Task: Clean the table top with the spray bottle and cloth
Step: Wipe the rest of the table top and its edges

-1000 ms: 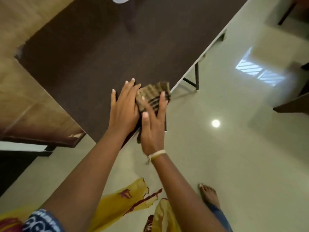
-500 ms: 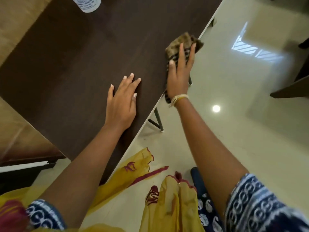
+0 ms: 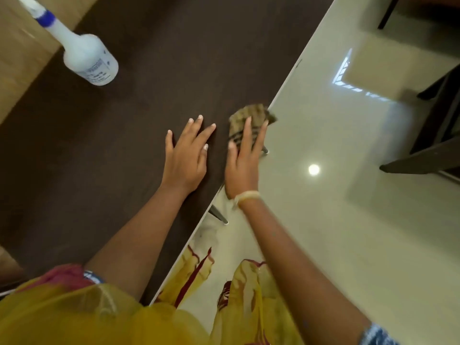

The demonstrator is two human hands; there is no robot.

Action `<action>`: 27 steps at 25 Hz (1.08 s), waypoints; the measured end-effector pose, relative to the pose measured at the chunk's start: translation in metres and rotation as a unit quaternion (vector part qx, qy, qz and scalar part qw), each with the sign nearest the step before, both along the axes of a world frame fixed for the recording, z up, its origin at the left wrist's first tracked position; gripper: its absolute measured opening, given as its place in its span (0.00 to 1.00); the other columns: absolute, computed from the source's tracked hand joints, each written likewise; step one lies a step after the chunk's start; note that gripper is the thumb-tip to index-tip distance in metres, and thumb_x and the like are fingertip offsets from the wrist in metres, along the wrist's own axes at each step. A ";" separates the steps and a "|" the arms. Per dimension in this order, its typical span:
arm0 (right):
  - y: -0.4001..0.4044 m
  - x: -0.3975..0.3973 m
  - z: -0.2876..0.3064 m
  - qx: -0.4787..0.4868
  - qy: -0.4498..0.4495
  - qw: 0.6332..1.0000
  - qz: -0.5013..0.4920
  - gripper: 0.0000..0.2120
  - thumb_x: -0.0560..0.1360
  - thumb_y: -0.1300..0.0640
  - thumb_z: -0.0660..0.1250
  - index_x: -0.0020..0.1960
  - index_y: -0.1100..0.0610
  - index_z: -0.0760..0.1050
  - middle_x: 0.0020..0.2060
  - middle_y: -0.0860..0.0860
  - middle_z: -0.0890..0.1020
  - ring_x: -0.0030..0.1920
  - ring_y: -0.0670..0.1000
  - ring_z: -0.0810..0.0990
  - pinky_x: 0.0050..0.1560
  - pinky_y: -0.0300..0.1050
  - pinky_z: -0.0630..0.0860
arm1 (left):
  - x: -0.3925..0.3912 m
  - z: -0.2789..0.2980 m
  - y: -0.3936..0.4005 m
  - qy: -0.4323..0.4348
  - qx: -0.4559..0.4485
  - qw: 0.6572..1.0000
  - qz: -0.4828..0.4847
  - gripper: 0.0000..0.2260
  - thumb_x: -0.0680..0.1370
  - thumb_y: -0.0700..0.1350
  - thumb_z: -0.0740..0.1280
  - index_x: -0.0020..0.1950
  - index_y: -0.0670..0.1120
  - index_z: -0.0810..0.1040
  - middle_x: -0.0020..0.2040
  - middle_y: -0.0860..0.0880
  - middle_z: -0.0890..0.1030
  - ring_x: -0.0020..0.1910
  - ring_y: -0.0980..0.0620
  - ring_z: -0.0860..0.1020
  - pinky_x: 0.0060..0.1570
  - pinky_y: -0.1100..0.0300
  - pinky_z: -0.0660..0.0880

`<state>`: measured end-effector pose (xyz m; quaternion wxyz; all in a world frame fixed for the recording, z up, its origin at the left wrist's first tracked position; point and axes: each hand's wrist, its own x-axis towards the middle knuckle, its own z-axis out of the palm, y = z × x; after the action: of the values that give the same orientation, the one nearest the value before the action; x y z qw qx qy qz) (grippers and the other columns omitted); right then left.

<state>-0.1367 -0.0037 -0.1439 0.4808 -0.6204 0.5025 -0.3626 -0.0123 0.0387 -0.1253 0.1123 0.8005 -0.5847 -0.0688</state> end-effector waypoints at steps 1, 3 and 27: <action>0.023 -0.002 0.002 0.016 -0.011 1.000 0.017 0.27 0.83 0.57 0.55 0.79 0.51 0.50 0.79 0.52 0.40 0.74 0.31 0.46 0.59 0.14 0.50 | -0.003 0.000 -0.015 -0.002 -0.003 1.000 -0.019 0.21 0.82 0.43 0.55 0.75 0.54 0.66 0.78 0.50 0.62 0.78 0.50 0.57 0.74 0.38 0.50; 0.044 -0.003 0.006 0.060 -0.032 0.997 0.028 0.28 0.83 0.57 0.55 0.79 0.48 0.47 0.79 0.50 0.40 0.67 0.21 0.43 0.53 0.12 0.54 | -0.010 0.001 -0.048 0.007 -0.009 0.998 -0.057 0.21 0.82 0.42 0.56 0.75 0.53 0.67 0.78 0.50 0.63 0.78 0.51 0.58 0.74 0.39 0.51; -0.179 0.001 0.009 0.079 0.179 0.980 -0.036 0.28 0.83 0.49 0.50 0.79 0.44 0.42 0.66 0.58 0.66 0.44 0.56 0.79 0.48 0.55 0.81 | -0.027 0.002 -0.135 -0.012 -0.064 0.997 -0.027 0.17 0.80 0.42 0.60 0.68 0.49 0.76 0.68 0.46 0.74 0.69 0.47 0.71 0.71 0.42 0.61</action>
<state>-0.1358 -0.1822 -0.1347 0.4173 -0.6166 0.6297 -0.2216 -0.0390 -0.0960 -0.1233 0.1545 0.7766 -0.6103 -0.0241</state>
